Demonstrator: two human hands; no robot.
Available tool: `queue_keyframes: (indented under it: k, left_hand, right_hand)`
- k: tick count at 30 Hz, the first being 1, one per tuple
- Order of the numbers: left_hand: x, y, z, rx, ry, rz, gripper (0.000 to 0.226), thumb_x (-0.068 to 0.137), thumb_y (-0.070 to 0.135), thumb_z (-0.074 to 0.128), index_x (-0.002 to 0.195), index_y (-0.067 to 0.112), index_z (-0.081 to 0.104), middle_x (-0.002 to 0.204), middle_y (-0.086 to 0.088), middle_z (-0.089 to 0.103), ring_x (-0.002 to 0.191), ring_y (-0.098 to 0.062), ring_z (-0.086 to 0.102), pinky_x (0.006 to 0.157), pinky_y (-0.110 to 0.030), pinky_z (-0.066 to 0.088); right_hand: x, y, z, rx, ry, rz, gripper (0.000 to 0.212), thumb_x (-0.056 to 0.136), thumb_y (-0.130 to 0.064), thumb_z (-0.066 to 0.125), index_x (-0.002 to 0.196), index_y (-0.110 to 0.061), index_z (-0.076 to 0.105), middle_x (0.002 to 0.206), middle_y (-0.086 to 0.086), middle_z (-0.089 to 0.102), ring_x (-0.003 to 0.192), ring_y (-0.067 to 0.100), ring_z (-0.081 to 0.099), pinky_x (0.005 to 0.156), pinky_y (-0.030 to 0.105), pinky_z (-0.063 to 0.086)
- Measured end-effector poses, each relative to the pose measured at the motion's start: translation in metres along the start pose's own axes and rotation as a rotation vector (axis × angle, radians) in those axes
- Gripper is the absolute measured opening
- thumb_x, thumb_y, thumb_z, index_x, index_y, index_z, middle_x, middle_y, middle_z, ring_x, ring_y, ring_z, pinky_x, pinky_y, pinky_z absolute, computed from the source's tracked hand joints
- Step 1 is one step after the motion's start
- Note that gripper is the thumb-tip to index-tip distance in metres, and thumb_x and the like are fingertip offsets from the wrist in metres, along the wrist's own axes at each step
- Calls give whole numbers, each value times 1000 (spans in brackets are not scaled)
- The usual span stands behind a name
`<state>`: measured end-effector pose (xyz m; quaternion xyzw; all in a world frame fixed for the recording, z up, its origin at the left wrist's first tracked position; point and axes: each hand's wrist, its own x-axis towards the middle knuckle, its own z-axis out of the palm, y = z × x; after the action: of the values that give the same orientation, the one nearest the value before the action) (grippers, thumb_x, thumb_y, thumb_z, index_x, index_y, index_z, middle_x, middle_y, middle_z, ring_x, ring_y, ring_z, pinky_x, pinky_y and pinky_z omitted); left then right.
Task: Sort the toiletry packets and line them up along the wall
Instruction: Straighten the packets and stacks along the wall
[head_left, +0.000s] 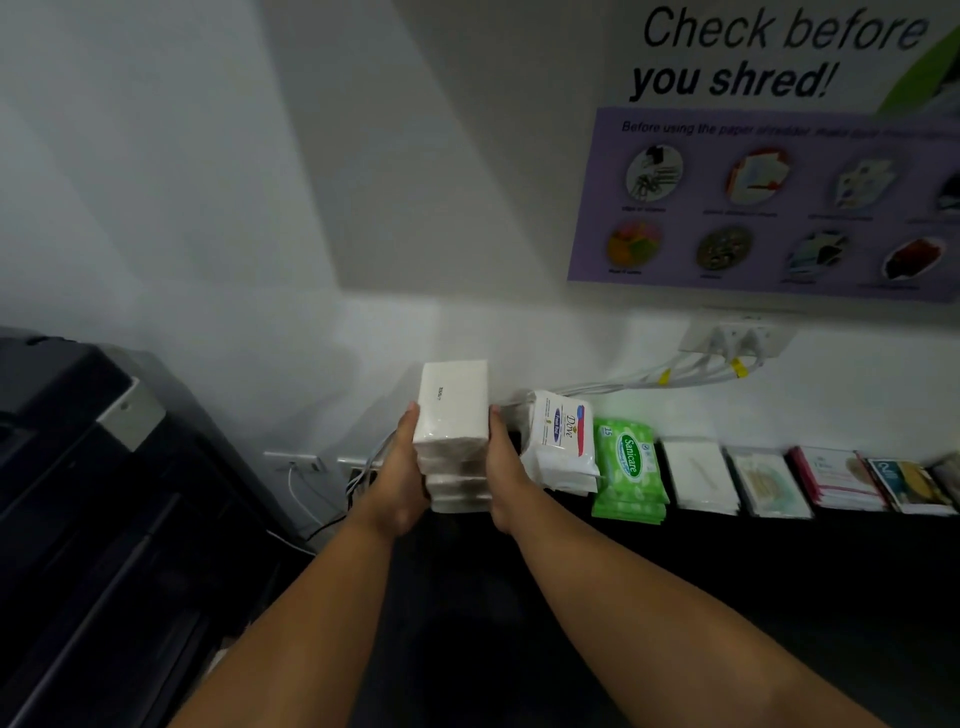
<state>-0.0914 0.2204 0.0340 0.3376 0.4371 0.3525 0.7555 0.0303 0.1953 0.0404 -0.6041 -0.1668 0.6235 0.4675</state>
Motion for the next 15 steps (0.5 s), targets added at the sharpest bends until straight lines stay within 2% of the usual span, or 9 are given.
queue_keyframes:
  k: [3, 6, 10, 13, 15]
  left_hand:
    - [-16, -12, -1, 12, 15, -31, 69, 93, 73, 30, 128, 26, 66, 122, -11, 70, 112, -28, 68, 98, -46, 49]
    - [-32, -23, 0, 35, 38, -32, 68, 93, 74, 32, 130, 28, 65, 126, -9, 69, 116, -28, 66, 104, -48, 46]
    - [-57, -39, 5, 50, 59, -32, 68, 92, 77, 31, 129, 31, 65, 127, -8, 68, 118, -29, 65, 109, -53, 42]
    - [-74, -51, 7, 46, 82, -21, 74, 90, 79, 28, 131, 28, 64, 127, -9, 69, 117, -29, 65, 109, -52, 42]
    - [-83, -58, 9, 47, 96, 0, 77, 91, 78, 25, 134, 26, 61, 126, -9, 69, 117, -28, 65, 108, -49, 43]
  right_hand:
    - [-13, 16, -6, 7, -47, 3, 58, 94, -71, 33, 110, -29, 70, 101, -1, 75, 89, 16, 69, 67, 29, 51]
    - [-24, 33, -14, 4, -85, -23, 62, 92, -75, 29, 115, -33, 69, 106, 0, 76, 95, 19, 72, 81, 34, 56]
    - [-42, 50, -25, -55, -107, -18, 68, 89, -79, 25, 124, -36, 64, 106, -2, 75, 94, 17, 72, 78, 32, 54]
    - [-53, 63, -35, -92, -170, -15, 69, 89, -79, 23, 129, -36, 61, 108, -4, 75, 96, 16, 72, 82, 34, 54]
    - [-58, 68, -43, -97, -190, -10, 68, 91, -78, 24, 131, -35, 58, 109, -3, 75, 96, 16, 73, 80, 34, 54]
